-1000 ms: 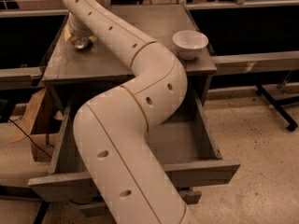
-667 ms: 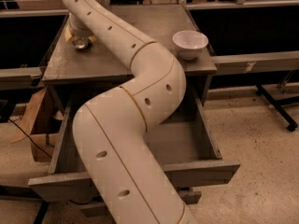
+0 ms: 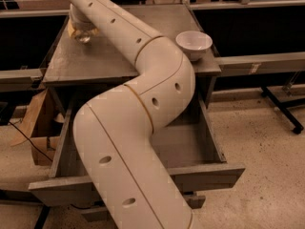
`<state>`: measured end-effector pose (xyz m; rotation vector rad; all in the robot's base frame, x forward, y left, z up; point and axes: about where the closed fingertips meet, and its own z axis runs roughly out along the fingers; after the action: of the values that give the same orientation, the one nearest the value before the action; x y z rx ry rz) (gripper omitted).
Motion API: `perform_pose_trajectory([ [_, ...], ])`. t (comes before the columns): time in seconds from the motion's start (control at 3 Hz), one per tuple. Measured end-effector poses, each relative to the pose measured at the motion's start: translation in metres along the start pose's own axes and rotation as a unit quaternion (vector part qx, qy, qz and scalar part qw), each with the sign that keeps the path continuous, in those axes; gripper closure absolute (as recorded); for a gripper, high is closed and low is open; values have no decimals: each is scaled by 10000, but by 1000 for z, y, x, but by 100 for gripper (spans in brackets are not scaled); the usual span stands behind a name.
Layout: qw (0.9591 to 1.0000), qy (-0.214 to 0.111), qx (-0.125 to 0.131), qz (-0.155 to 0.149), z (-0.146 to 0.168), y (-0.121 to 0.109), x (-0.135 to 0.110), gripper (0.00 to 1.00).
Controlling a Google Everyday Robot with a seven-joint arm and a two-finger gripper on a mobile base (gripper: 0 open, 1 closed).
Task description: Place green can into top drawer
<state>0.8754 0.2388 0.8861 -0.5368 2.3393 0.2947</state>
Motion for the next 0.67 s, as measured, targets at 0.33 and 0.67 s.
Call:
perform_pose_trajectory([
  [0.33, 9997, -94, 54, -233, -34, -2, -10, 100],
  [0.67, 9990, -33, 0, -446, -72, 0, -8, 100],
])
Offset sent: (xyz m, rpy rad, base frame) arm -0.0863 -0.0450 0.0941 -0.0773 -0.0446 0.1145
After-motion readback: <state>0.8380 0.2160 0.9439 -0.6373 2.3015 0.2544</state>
